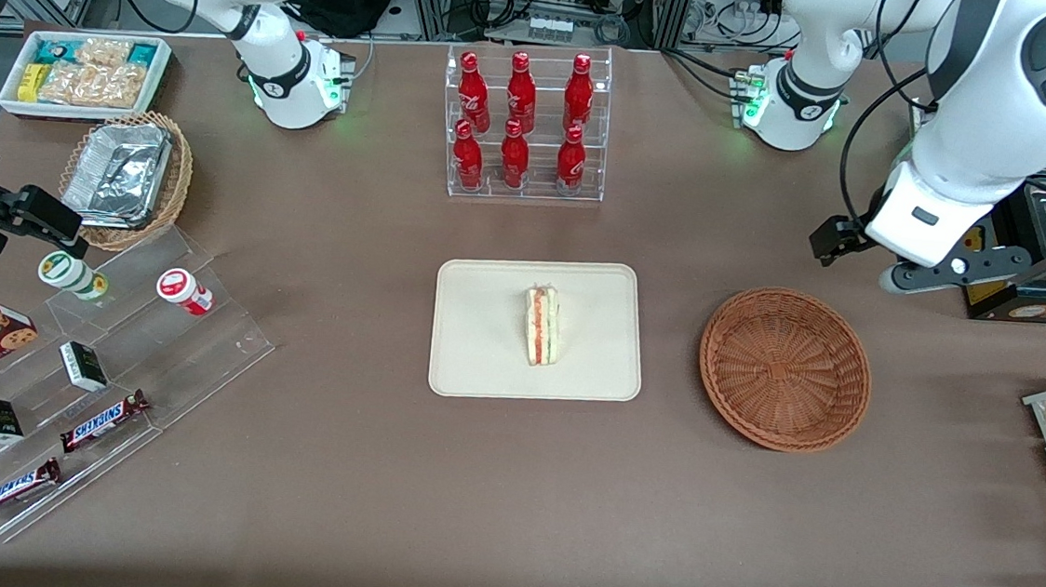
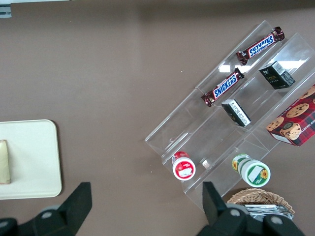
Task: Place sandwich from basket to tray
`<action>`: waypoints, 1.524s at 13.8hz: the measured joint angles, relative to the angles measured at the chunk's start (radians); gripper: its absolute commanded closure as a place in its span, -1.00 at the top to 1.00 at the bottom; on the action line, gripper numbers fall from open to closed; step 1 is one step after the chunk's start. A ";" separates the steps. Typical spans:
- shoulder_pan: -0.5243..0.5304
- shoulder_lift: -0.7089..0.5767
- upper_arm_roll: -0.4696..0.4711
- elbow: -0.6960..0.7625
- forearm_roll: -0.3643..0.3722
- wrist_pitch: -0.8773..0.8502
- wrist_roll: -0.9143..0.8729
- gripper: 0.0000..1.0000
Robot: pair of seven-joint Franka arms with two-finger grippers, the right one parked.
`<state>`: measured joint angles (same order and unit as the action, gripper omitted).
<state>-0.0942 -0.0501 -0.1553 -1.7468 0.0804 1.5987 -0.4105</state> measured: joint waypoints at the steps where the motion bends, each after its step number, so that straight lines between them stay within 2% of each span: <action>1: 0.005 -0.008 0.014 0.000 -0.001 -0.011 0.041 1.00; 5: 0.013 -0.034 0.073 0.000 -0.014 -0.032 0.124 1.00; 10: 0.029 -0.038 0.083 0.030 -0.034 -0.034 0.128 1.00; 13: 0.083 -0.037 0.080 0.040 -0.056 -0.035 0.232 1.00; 17: 0.196 -0.031 -0.014 0.058 -0.066 -0.035 0.274 1.00; 21: 0.206 -0.005 -0.042 0.086 -0.059 -0.034 0.229 1.00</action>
<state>0.1122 -0.0554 -0.1973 -1.6604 0.0209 1.5650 -0.1813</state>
